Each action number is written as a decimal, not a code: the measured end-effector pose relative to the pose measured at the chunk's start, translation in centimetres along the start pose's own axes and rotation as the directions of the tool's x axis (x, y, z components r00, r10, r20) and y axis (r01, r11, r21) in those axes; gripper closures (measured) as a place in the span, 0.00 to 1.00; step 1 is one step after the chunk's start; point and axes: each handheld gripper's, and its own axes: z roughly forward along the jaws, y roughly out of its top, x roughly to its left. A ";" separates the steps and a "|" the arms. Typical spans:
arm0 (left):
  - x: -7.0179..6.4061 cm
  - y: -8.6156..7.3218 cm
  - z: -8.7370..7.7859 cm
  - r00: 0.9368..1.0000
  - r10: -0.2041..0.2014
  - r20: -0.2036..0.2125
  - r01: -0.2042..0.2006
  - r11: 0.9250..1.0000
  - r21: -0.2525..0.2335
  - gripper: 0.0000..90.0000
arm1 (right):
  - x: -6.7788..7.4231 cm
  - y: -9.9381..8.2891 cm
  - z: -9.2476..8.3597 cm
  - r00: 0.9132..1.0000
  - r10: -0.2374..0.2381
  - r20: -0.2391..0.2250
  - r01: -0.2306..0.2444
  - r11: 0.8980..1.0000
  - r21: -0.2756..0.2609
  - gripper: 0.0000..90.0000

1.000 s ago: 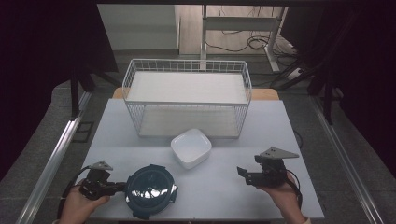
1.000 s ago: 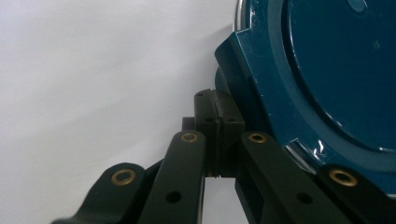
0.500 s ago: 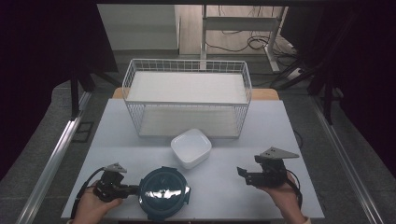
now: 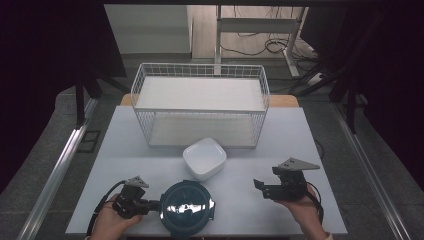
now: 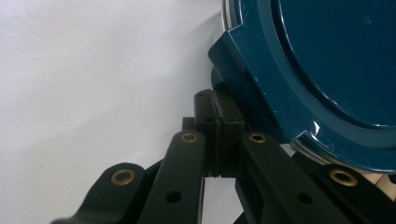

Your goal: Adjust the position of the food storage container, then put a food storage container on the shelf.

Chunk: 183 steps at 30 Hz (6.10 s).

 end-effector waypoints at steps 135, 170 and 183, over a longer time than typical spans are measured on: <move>0.4 -1.3 2.4 0.832 -0.345 0.433 0.407 0.912 -0.055 0.35 | 11.1 -4.2 6.4 0.722 0.585 -0.371 -0.498 0.810 0.309 0.38; -0.6 -0.5 -0.6 0.878 -0.307 0.368 0.392 0.902 -0.182 0.46 | 11.4 -3.2 5.4 0.727 0.571 -0.383 -0.515 0.821 0.246 0.48; -1.3 1.6 -1.8 0.882 -0.276 0.383 0.373 0.905 -0.207 0.47 | 10.4 -0.1 3.7 0.773 0.506 -0.383 -0.471 0.862 0.190 0.48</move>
